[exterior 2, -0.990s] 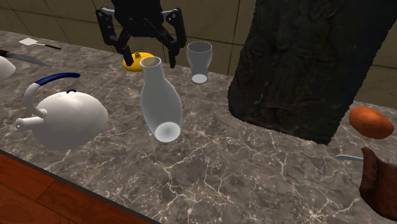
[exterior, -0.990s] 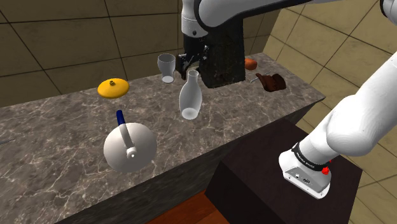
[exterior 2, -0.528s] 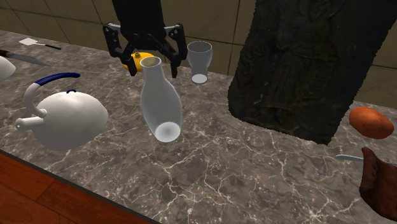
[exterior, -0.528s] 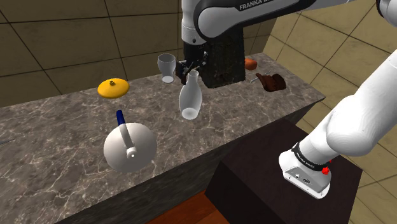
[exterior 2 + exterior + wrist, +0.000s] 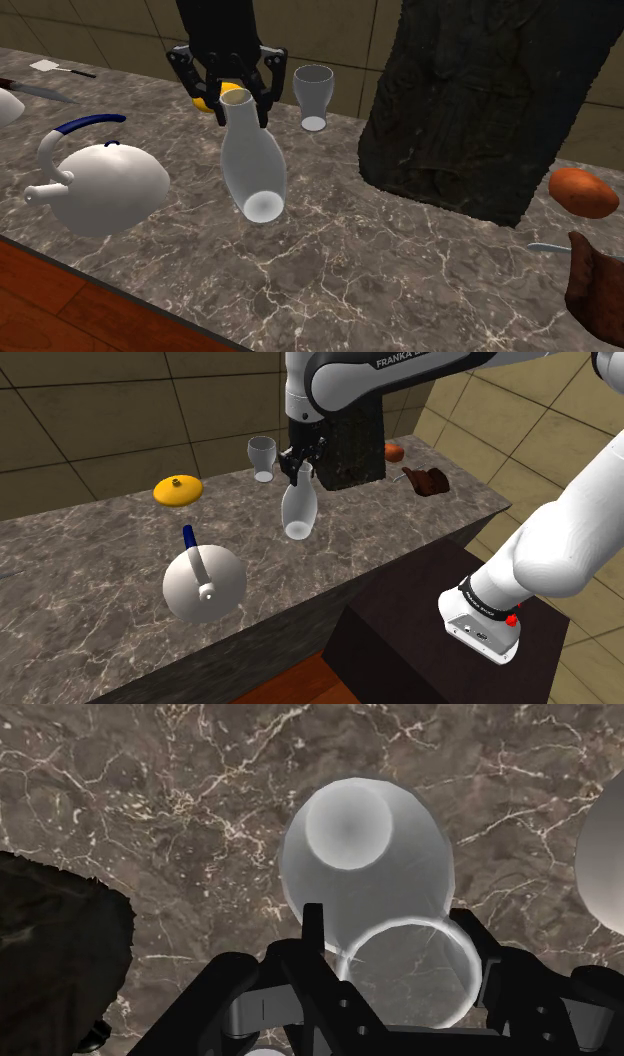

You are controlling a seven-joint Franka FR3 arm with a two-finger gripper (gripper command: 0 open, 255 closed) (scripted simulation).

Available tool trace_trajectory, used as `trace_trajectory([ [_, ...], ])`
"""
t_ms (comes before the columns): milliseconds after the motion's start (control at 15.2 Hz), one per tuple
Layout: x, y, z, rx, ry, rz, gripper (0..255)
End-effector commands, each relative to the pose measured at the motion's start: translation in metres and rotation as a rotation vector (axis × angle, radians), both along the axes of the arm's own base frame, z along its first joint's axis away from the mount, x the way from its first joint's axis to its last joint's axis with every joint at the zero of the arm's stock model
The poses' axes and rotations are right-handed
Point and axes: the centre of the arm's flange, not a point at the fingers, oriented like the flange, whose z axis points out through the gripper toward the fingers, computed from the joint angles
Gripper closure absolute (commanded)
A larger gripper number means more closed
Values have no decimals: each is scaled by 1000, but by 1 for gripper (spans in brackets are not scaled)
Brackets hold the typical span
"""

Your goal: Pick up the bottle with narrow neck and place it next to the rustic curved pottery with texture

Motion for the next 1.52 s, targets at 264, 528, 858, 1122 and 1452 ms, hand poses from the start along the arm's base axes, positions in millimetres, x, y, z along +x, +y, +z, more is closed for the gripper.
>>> trace_trajectory([
  [264, 0, 0, 0, 0, 1, 0, 255],
  [528, 0, 0, 15, 0, 1, 0, 255],
  [858, 0, 0, 42, 0, 1, 0, 255],
  [1122, 0, 0, 63, 0, 1, 0, 255],
  [1452, 0, 0, 89, 0, 1, 0, 255],
])
